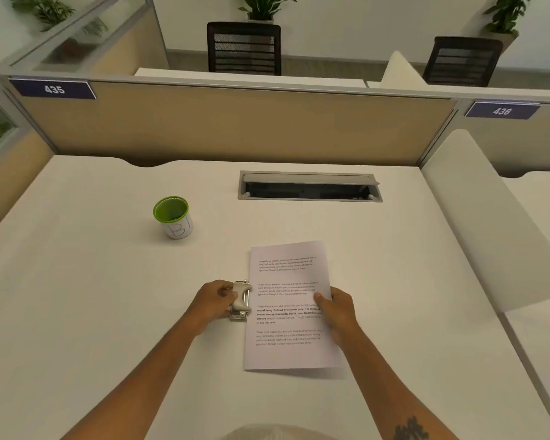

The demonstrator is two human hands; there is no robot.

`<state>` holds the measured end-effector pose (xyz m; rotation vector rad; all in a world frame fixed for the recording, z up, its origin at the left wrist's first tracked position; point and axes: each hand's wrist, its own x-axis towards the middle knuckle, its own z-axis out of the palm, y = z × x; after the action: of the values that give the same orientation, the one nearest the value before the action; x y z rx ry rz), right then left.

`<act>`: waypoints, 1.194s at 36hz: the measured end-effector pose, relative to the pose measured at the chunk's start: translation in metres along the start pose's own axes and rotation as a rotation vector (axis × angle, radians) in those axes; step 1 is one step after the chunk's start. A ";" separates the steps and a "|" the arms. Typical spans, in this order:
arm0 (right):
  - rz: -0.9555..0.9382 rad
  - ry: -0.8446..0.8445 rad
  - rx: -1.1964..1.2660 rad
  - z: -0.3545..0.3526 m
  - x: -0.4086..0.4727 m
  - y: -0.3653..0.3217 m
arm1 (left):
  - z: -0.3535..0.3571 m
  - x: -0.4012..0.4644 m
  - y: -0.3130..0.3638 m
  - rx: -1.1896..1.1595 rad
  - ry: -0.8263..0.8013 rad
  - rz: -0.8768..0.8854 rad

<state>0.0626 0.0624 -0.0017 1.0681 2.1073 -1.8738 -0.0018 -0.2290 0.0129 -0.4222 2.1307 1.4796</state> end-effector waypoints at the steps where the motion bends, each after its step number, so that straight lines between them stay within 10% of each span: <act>1: -0.001 -0.001 -0.002 0.001 0.000 0.000 | 0.000 0.000 0.000 0.001 0.001 -0.003; 26: 0.022 -0.080 -0.055 0.011 0.006 -0.008 | -0.009 0.008 0.010 0.064 -0.043 -0.052; 43: 0.032 -0.047 -0.138 0.016 0.005 -0.011 | 0.052 0.047 0.026 0.441 0.512 -0.048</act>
<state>0.0467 0.0503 0.0009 1.0107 2.1444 -1.6950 -0.0420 -0.1695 -0.0077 -0.7350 2.7294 0.8899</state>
